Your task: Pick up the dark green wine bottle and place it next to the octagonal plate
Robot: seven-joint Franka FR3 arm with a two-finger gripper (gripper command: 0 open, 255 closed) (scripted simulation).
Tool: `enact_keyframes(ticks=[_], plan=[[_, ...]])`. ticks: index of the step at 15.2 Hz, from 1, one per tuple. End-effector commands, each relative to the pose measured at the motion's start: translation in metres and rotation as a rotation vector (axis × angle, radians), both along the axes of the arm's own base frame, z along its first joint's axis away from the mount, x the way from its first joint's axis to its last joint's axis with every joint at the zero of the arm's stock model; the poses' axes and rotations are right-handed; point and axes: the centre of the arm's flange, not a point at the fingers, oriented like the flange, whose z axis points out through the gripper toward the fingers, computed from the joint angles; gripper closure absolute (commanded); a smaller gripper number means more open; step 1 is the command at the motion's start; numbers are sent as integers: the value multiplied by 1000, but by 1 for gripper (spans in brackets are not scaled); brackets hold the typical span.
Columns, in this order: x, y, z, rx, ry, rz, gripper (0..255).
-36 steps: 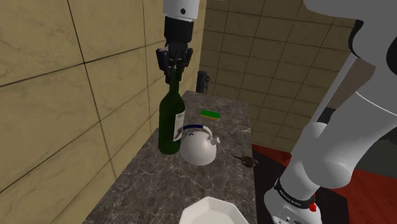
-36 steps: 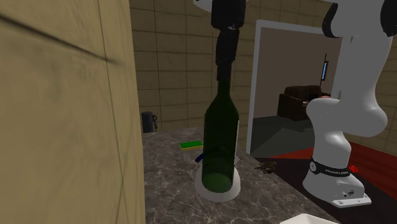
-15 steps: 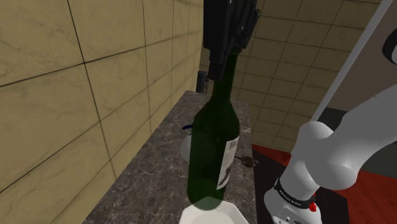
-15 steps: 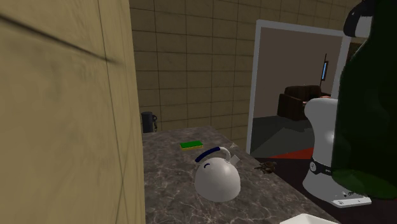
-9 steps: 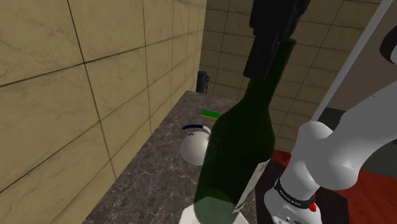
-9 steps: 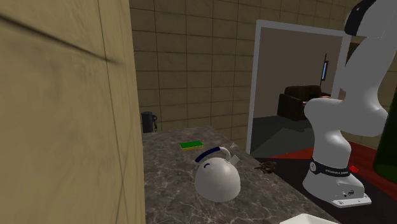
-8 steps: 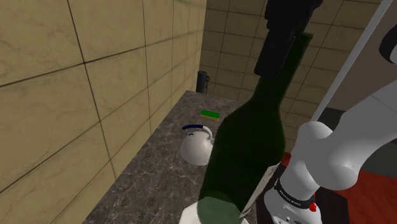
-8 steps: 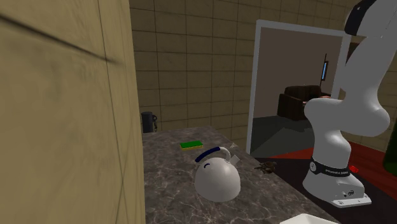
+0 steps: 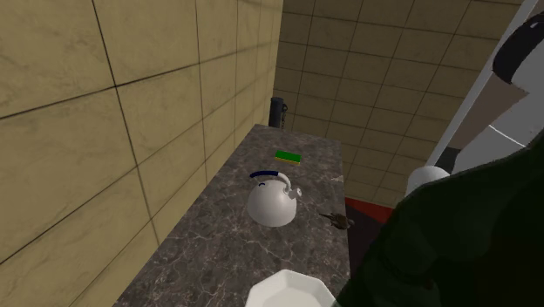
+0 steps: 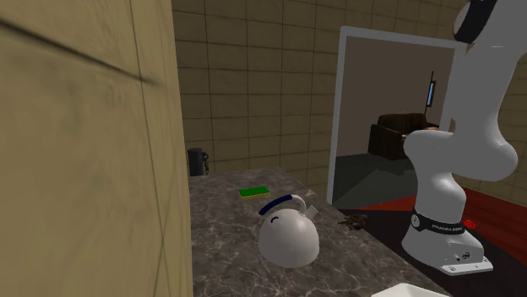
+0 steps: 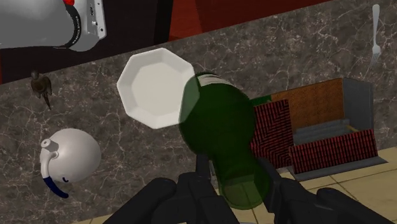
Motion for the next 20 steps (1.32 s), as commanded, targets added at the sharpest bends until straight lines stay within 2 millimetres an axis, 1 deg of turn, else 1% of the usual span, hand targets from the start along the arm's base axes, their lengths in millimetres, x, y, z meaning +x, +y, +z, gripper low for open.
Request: enact_keyframes(ticks=[1, 4, 20], plan=[[-19, 11, 14, 5, 3, -6, 255], [-54, 30, 31, 5, 3, -6, 255], [-54, 30, -54, 5, 3, -6, 255]])
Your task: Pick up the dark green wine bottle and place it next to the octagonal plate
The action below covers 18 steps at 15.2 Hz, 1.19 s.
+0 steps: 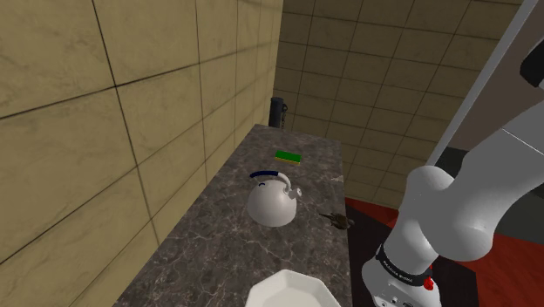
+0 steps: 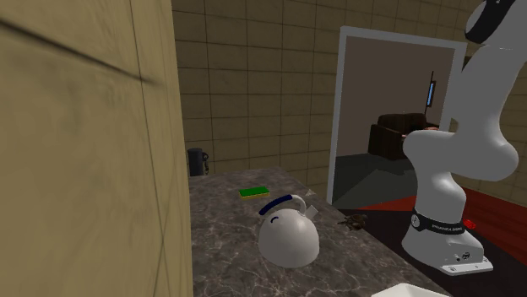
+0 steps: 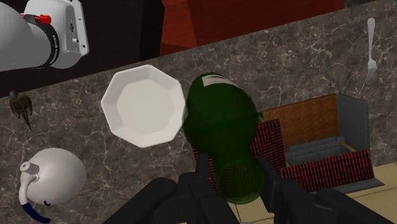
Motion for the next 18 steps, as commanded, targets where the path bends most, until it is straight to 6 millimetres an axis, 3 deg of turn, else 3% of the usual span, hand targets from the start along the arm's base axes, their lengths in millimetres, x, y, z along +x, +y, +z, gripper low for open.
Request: enact_keyframes(ticks=[1, 18], plan=[[1, 0, -10, 1, 0, 0, 255], [1, 0, -100, 1, 0, 0, 255]])
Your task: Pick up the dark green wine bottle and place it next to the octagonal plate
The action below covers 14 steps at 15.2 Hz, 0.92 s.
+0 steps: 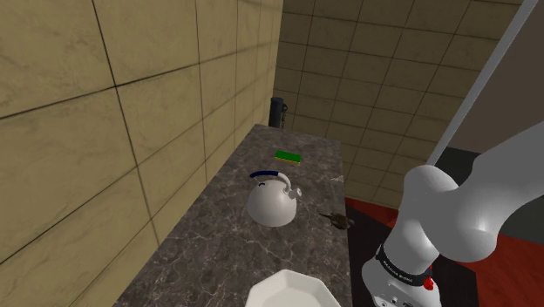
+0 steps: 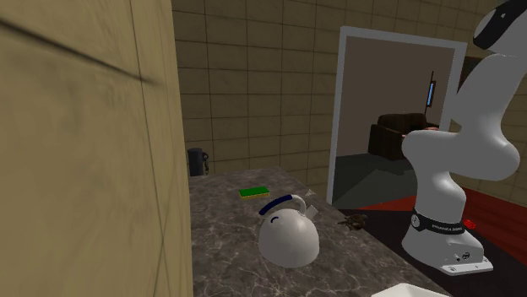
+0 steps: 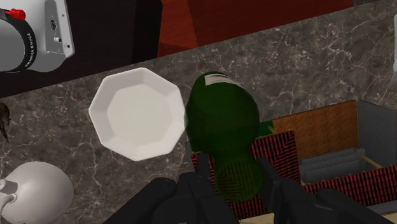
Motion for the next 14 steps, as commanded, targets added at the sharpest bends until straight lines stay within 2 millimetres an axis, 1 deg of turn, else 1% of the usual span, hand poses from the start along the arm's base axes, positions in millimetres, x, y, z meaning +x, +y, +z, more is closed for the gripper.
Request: enact_keyframes(ticks=[1, 14], plan=[[1, 0, -10, 1, 0, 0, 255], [1, 0, -79, 1, 0, 0, 255]])
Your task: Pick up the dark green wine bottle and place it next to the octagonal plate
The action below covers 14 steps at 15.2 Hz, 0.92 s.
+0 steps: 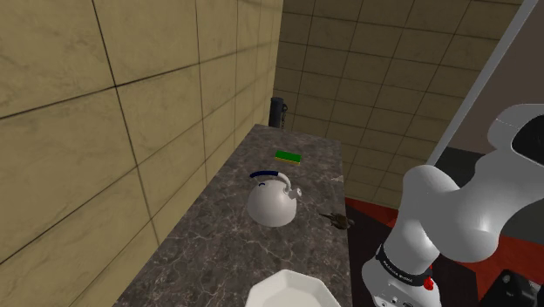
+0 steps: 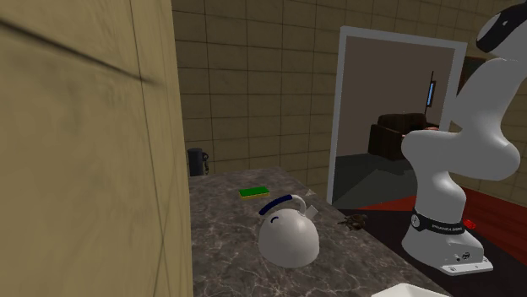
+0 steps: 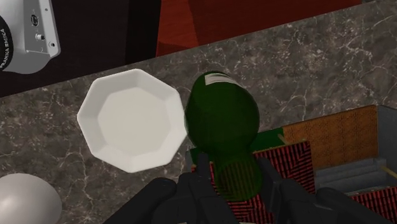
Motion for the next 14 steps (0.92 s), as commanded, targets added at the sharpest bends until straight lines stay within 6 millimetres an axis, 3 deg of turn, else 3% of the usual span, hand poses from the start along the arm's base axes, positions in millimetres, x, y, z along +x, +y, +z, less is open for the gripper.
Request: enact_keyframes(ticks=[1, 14], plan=[[-1, 0, -11, 1, 0, 0, 255], [-1, 0, -79, 1, 0, 0, 255]])
